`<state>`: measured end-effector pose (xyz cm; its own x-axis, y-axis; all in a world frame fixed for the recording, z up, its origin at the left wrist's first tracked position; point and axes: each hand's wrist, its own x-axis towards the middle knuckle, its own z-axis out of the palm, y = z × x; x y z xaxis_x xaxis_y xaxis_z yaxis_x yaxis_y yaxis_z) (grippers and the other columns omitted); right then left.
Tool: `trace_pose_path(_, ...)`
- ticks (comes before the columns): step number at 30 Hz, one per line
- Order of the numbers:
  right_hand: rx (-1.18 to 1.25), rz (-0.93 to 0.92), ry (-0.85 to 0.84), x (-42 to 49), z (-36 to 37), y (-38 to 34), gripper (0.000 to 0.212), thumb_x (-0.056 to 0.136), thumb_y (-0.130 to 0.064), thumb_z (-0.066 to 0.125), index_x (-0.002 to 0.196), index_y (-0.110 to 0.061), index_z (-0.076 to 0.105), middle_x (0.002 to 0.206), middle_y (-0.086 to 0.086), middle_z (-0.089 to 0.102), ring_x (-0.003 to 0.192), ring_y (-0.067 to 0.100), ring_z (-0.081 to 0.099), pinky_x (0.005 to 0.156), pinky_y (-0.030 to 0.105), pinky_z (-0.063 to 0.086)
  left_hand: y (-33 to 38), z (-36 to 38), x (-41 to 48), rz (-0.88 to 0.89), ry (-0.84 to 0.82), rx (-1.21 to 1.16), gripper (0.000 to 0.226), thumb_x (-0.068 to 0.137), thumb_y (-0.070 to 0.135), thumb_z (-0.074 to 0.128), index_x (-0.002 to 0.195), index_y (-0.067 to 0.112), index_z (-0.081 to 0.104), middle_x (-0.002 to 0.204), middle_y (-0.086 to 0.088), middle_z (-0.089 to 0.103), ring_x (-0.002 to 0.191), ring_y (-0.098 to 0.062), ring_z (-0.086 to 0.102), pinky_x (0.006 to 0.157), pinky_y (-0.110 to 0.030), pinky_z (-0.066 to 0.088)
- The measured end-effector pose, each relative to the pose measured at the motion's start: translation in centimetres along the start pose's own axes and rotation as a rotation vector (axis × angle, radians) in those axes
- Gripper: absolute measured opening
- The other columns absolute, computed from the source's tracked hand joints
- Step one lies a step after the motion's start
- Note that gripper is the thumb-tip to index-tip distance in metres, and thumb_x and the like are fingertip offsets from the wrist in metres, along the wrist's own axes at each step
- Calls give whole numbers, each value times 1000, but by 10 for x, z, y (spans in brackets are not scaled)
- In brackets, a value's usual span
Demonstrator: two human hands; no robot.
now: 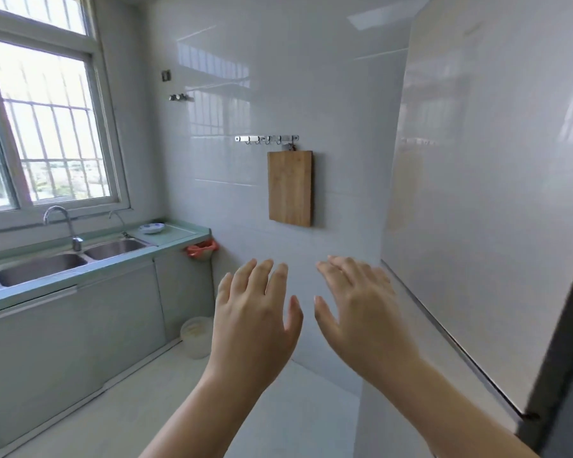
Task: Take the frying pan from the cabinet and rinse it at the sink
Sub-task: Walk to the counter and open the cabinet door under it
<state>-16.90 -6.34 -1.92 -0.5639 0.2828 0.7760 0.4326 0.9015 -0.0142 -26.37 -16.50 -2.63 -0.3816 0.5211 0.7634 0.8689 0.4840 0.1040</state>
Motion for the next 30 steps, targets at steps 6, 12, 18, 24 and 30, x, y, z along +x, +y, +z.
trace_pose_path(6, 113, -86, -40, 26, 50, -94, 48, 77, -34, 40, 108, -7, 66, 106, 9, 70, 98, 26, 67, 80, 48, 55, -102, -21, -20, -78, 28, 88, 46, 79, 32, 42, 106, 5, 68, 106, -11, 71, 103, -33, 65, 88, -49, 50)
trace_pose_path(12, 264, -192, -57, 38, 98, -200, 48, 77, -32, 41, 109, -7, 66, 106, 10, 69, 99, 28, 66, 80, 49, 54, -208, -48, -58, -200, 34, 220, 46, 79, 31, 41, 106, 4, 68, 105, -12, 71, 102, -33, 66, 88, -50, 50)
trace_pose_path(18, 381, -287, -131, 31, 143, -290, 46, 74, -32, 41, 104, -10, 68, 102, 6, 71, 95, 25, 68, 79, 47, 56, -279, -61, -103, -363, -17, 285, 46, 77, 30, 42, 106, 5, 68, 105, -11, 71, 103, -34, 66, 88, -52, 50)
trace_pose_path(24, 456, -363, -172, 38, 186, -348, 45, 75, -32, 40, 104, -12, 68, 103, 4, 70, 98, 23, 67, 80, 48, 54, -338, -61, -126, -489, -33, 363, 46, 78, 30, 42, 106, 5, 68, 106, -12, 71, 103, -34, 66, 87, -52, 50)
trace_pose_path(30, 490, -405, -199, 64, 259, -388, 42, 73, -31, 43, 101, -12, 69, 99, 4, 71, 94, 23, 69, 78, 49, 54, -399, -34, -123, -581, -86, 422, 45, 77, 30, 41, 103, 5, 69, 104, -13, 71, 101, -34, 67, 83, -53, 52)
